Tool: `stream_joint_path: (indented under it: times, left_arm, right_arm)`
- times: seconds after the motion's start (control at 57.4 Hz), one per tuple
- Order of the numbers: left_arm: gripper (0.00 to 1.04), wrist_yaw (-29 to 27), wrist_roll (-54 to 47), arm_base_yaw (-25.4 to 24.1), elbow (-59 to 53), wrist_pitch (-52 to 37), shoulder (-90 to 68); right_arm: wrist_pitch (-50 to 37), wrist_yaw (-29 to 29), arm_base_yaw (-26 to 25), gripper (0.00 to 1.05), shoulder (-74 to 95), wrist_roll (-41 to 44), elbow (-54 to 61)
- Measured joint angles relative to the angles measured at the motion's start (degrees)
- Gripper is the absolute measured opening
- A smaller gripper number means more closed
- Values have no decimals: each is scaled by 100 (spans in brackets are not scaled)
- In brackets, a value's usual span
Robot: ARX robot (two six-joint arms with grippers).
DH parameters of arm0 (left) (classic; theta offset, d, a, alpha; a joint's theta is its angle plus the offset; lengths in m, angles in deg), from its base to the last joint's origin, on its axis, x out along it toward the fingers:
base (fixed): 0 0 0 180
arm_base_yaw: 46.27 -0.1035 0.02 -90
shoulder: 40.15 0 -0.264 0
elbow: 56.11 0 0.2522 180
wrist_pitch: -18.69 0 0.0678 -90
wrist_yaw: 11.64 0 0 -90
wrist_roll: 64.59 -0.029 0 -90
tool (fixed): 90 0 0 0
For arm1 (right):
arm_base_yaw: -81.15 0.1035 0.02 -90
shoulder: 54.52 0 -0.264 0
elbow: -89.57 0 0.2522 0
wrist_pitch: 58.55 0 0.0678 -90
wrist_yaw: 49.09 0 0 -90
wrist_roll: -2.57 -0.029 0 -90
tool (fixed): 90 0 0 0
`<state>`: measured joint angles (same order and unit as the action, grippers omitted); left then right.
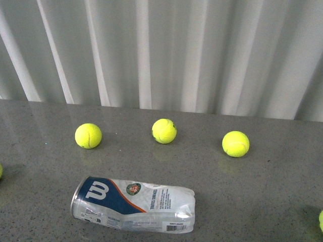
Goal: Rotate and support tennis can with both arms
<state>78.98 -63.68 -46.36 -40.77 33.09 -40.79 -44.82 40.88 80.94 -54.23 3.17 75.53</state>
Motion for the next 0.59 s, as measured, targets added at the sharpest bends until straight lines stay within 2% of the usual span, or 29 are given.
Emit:
stream_joint_path:
  times: [0.07,0.105,0.157,0.261,0.348,0.436,0.505,0.592]
  left_arm:
    - [98,409,553,15,546,1113,-645]
    - [98,472,721,87,870,1386,-1093]
    - [98,570,815,238,1469,1311,-1845]
    - [98,815,640,463,3115,584,-3556]
    - [98,1276,481,551,4280,616,-4841]
    - [98,1897,345,625,5438,1110,-6581]
    - [98,1996,208,664,5967,1421,-7903]
    - [98,2046,103,741,5960,1469,-9071]
  right_arm:
    - [0,0,0,66,2,0,0]
    - [0,-2,0,73,0,0,0]
    - [0,0,0,82,-4,0,0]
    - [0,-4,0,99,-4,-2,0]
    - [0,0,0,97,-9,-2,0]
    - [0,0,0,97,-9,-2,0]
    - [0,0,0,97,-9,-4,0]
    - [0,2,0,97,-9,-2,0]
